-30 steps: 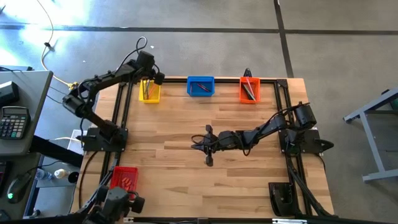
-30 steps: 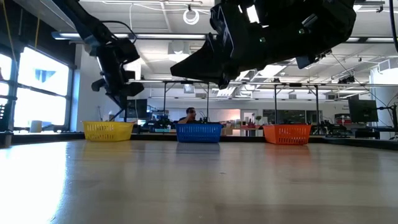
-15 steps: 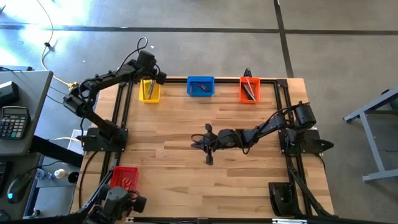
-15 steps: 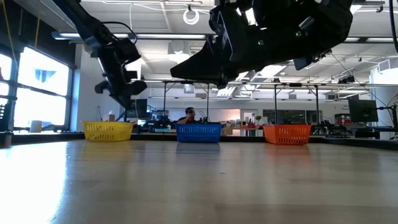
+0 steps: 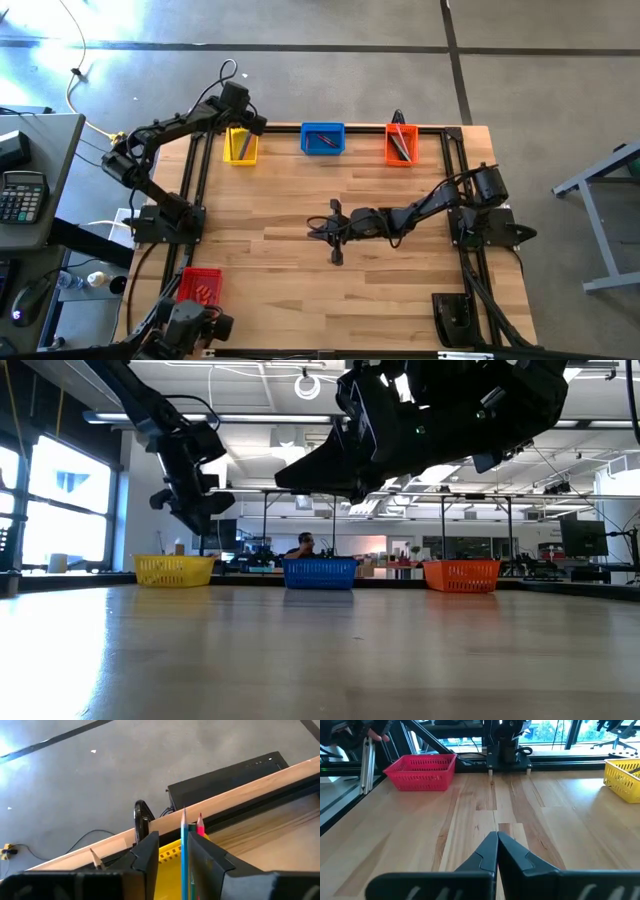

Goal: Sort crayons/erasers/pens/pencils in bins
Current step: Return to Home Position

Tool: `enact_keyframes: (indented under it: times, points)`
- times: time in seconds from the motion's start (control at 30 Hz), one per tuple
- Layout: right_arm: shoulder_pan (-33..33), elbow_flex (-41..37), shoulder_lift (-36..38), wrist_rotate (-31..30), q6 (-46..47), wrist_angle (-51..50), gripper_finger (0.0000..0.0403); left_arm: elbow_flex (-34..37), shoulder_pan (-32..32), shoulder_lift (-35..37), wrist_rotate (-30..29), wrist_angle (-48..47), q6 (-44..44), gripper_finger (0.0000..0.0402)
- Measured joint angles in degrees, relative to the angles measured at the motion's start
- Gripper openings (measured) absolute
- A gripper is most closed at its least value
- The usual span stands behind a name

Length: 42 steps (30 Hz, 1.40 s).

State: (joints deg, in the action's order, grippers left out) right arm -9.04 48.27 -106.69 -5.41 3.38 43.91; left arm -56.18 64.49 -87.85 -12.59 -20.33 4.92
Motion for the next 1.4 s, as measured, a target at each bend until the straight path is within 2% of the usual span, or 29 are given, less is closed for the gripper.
enact_keyframes:
  times: [0.2,0.33,0.43,0.6,0.77,0.9,1.03,1.13,1.4]
  points:
    - [0.00,0.00,0.00,0.00,0.00,-0.44,0.0000,0.04,-0.16,2.90,-1.52,-0.62,-3.21,0.0088]
    - [0.00,0.00,0.00,0.00,-0.95,-0.79,0.0000,0.04,-2.00,7.45,-0.04,-1.82,-6.60,0.0066]
    - [0.00,0.00,0.00,0.03,-5.04,-2.47,0.0000,0.73,-5.25,11.28,1.30,-2.03,-8.52,0.0044]
    - [0.37,-1.11,1.36,2.98,-10.35,-3.31,0.0000,9.73,-12.82,19.07,5.72,10.64,-8.12,0.0012]
    - [2.80,-9.32,6.58,3.41,-11.91,5.42,0.0000,22.21,-22.52,25.83,11.69,28.17,-7.02,0.0004]
    - [6.31,-19.60,12.10,2.81,-12.27,13.09,0.0000,30.58,-30.15,30.12,14.26,39.87,-7.78,0.0003]
    - [9.10,-28.45,19.76,2.69,-12.44,14.79,0.0000,36.22,-36.92,34.10,19.37,45.19,-8.23,0.0001]
    - [10.01,-34.18,27.41,2.67,-12.35,14.90,0.0000,40.49,-41.43,36.58,20.70,48.45,-8.46,0.0000]
    - [13.92,-47.71,48.75,2.21,-10.94,13.99,0.0000,50.92,-46.23,42.57,20.51,57.87,-7.18,0.0000]
